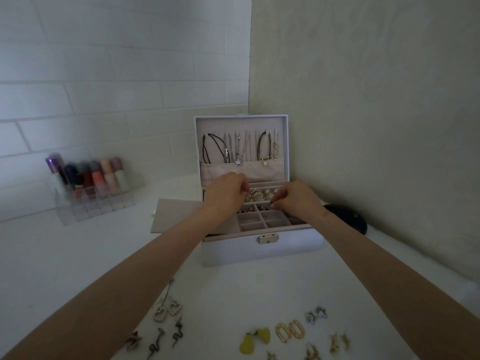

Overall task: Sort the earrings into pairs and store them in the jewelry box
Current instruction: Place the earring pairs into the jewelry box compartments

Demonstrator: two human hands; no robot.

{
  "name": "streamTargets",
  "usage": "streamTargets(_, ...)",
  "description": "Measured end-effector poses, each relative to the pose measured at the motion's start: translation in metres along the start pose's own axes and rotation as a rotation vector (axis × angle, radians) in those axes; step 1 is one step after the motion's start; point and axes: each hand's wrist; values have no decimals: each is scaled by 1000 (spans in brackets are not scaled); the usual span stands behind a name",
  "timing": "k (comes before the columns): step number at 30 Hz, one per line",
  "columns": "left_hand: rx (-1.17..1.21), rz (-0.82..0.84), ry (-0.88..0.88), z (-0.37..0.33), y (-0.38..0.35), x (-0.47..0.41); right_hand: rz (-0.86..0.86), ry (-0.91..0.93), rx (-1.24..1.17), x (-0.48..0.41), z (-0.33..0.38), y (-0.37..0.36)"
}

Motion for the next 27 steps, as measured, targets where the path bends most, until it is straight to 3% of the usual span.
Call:
streamTargets(14,33,-2,-127,9,11,20,-85,49,35,12,12,-2)
streamTargets(20,7,-105,-288,19,29,61,-142,229,-8,49,48,-15)
streamTargets(27,-130,-108,-340,49,43,127,34,344,-4,91,88,-43)
Point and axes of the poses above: each hand's wrist, its own x-axis away from the middle knuckle, its own y-axis out of the back of the hand, z = x × y, and after that the axes turned 7 degrees about z, right-handed
